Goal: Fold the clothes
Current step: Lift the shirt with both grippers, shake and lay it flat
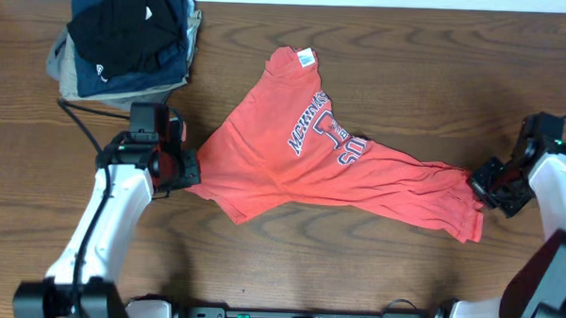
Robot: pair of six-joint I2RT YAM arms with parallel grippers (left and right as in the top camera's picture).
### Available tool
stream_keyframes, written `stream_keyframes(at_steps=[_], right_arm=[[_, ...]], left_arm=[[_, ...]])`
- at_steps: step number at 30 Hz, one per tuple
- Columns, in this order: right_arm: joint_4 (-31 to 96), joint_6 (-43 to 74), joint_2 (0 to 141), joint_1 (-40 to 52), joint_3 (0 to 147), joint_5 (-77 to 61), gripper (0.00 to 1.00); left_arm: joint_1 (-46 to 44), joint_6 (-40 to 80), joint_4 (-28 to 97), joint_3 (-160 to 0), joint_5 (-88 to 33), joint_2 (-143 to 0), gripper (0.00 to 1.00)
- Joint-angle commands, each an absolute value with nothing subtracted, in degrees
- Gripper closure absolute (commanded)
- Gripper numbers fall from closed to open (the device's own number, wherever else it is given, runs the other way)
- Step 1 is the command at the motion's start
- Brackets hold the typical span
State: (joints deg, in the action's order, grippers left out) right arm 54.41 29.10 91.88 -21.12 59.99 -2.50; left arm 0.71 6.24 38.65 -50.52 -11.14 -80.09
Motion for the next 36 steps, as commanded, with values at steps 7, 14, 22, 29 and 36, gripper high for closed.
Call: stream_keyframes(at_steps=[7, 14, 22, 29, 36], right_arm=[[59.13, 29.08, 77.91, -20.18, 63.77, -2.02, 0.99], [60.45, 28.42, 67.75, -20.18, 64.01, -7.88, 0.99], [69.12, 25.98, 63.59, -20.18, 73.38, -9.28, 0.99], [78.13, 24.56, 63.61, -20.23, 87.72, -8.93, 0.99], [87.46, 23.79, 63.66, -20.23, 104.09, -3.14, 0.99]], left_arm=[[0.95, 6.72, 46.11, -54.11, -16.51, -59.27, 0.94], [0.95, 8.23, 54.15, -64.36, -16.49, -43.97, 0.94], [0.95, 8.23, 64.71, -83.77, -16.49, -39.70, 0.94], [0.95, 10.52, 70.32, -96.79, -16.56, -39.70, 0.94], [0.95, 10.61, 73.41, -111.37, -17.32, -40.27, 0.94]])
